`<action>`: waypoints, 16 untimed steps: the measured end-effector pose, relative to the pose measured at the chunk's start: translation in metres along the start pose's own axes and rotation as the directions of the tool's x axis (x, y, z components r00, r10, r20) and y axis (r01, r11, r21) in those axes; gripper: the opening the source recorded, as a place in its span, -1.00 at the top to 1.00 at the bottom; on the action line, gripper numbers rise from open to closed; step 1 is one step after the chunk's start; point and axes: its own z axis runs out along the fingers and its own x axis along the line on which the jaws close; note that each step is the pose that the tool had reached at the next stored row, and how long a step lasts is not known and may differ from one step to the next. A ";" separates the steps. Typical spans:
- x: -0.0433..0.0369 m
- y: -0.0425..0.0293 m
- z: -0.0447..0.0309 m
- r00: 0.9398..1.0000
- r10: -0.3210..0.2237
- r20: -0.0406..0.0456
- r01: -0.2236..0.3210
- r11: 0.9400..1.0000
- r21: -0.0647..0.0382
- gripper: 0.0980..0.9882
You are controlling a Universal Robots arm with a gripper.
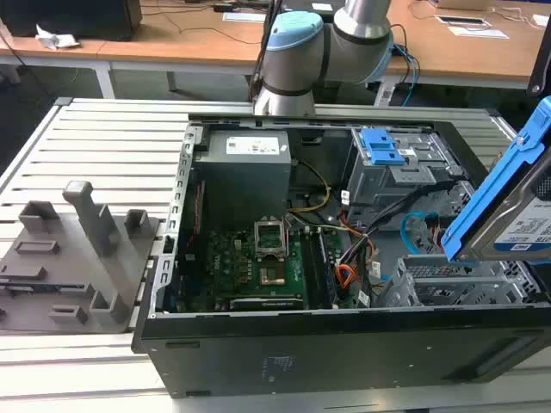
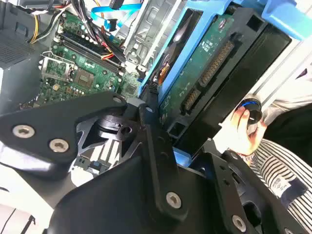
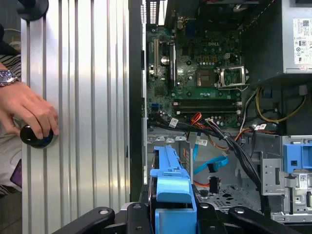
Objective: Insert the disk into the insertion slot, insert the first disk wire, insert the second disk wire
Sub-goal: 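Insert the disk into the insertion slot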
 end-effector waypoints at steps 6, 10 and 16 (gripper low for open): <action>0.0000 -0.0003 0.0074 1.000 0.000 0.000 0.000 1.000 0.000 0.41; 0.0000 -0.0004 0.0103 1.000 0.000 0.000 0.000 1.000 0.000 0.41; -0.0001 -0.0006 0.0144 1.000 0.000 0.000 0.000 1.000 0.000 0.41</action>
